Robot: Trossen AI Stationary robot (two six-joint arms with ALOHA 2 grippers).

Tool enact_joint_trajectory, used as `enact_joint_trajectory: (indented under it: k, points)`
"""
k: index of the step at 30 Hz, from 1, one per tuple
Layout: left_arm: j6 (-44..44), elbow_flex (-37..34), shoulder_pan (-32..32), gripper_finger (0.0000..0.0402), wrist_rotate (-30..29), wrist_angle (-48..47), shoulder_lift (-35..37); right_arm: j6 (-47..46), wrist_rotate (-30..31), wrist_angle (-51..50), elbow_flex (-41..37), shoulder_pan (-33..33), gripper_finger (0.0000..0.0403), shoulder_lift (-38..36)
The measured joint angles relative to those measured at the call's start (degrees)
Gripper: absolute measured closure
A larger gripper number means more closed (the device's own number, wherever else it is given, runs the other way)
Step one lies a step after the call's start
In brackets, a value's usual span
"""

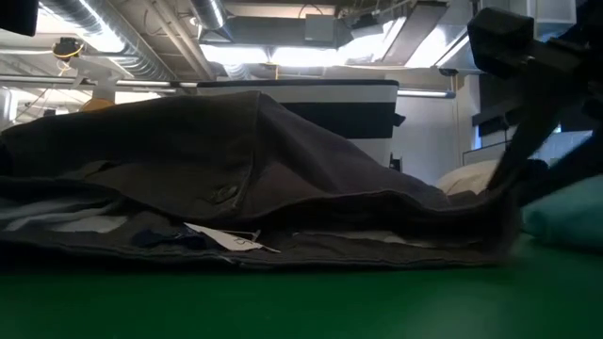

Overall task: Fold laundry
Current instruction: Fold the black shorts

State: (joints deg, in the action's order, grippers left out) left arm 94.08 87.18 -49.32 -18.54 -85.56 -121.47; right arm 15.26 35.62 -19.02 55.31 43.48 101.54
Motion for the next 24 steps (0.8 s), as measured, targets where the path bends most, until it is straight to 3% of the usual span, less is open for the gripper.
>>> enact_joint_trajectory:
  k: [2,7,13,18,24]
  points:
    - [-3.3,0.0,0.0,0.0397,0.0,0.0,0.0,0.0,0.1,0.0,0.0,0.0,0.0388,0.0]
    - [-16.2,0.7,0.2,0.0375,0.4,-1.5,0.0,-0.2,2.9,-0.5,0.0,0.0,0.0368,0.0]
    - [-30.9,6.9,-0.2,0.0351,-1.5,-4.5,0.8,-0.4,2.7,-1.0,0.0,0.0,0.0393,0.0]
    - [-36.9,12.6,-1.4,0.0318,-6.3,-4.1,1.0,-2.0,2.7,-1.1,0.0,0.0,0.0374,0.0]
    - [-41.1,13.9,-3.4,0.0251,-1.3,-3.1,1.0,-3.5,2.3,-1.5,0.0,0.0,0.0384,0.0]
